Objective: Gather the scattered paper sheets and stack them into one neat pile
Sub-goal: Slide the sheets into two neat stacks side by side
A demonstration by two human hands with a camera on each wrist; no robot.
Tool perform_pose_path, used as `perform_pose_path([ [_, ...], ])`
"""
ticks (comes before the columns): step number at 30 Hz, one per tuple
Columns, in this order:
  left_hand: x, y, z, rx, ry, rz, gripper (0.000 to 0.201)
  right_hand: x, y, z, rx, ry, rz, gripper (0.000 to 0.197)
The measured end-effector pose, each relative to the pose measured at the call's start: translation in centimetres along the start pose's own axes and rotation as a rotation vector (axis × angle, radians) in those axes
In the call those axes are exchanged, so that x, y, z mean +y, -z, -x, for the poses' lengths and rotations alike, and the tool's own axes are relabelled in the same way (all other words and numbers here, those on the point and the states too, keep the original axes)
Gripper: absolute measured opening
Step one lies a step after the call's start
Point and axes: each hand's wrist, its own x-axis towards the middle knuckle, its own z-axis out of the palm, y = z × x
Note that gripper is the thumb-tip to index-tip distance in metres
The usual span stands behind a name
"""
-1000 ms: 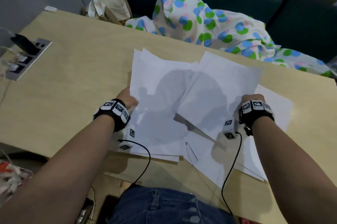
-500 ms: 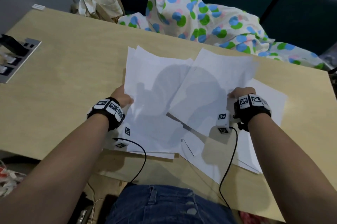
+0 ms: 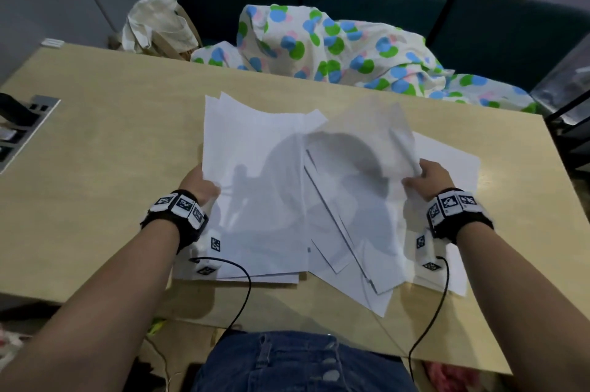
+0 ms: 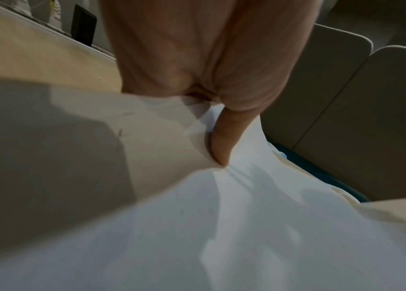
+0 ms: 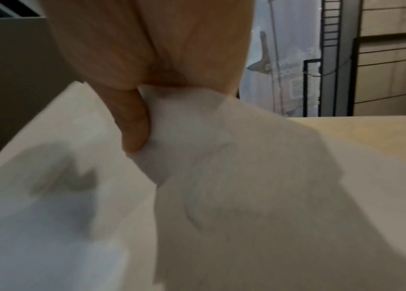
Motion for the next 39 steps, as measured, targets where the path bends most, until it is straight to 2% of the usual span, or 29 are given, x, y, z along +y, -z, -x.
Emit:
perform_pose_path([
  [4, -0.3, -0.2, -0.1, 0.019, 0.046, -0.011, 0.057, -2.0, -1.5, -1.1, -0.025, 0.055, 0.031, 0.034],
  [10, -0.4, -0.5, 0.0, 0.050, 0.058, -0.031, 0.055, -4.2, -2.8, -2.8, -0.145, -0.030, 0.191, 0.060],
  [13, -0.3, -0.5, 0.0, 0.045, 0.072, -0.026, 0.056, -4.6, -2.8, -3.4, -0.192, -0.053, 0.179, 0.057],
  [18, -0.3, -0.5, 0.0, 0.035, 0.087, -0.028, 0.057, -4.3, -3.4, -4.0, -0.235, -0.145, 0.008, 0.058],
  [21, -0.2, -0.4, 0.1, 0.029, 0.095, -0.013, 0.059, -4.4, -3.5, -3.8, -0.253, -0.144, -0.004, 0.049],
  [25, 0.1, -0.2, 0.6, 0.016, 0.088, 0.004, 0.055, -4.8, -2.3, -3.3, -0.251, -0.096, 0.031, 0.048],
  [28, 0.2, -0.3, 1.1, -0.004, 0.053, 0.050, 0.052, -5.9, -0.4, -2.5, -0.158, 0.014, 0.182, 0.036],
  [33, 0.4, -0.7, 1.6, -0.041, 0.005, 0.139, 0.051, -8.1, 4.7, -0.5, 0.258, 0.144, 0.351, 0.025],
  [36, 0.7, -0.8, 1.8, -0.071, 0.008, 0.191, 0.056, -9.7, 7.6, 0.9, 0.388, 0.156, 0.274, 0.030],
  [39, 1.0, -1.0, 2.0, -0.101, 0.013, 0.226, 0.062, -10.8, 9.6, 2.1, 0.469, 0.167, 0.028, 0.028],
])
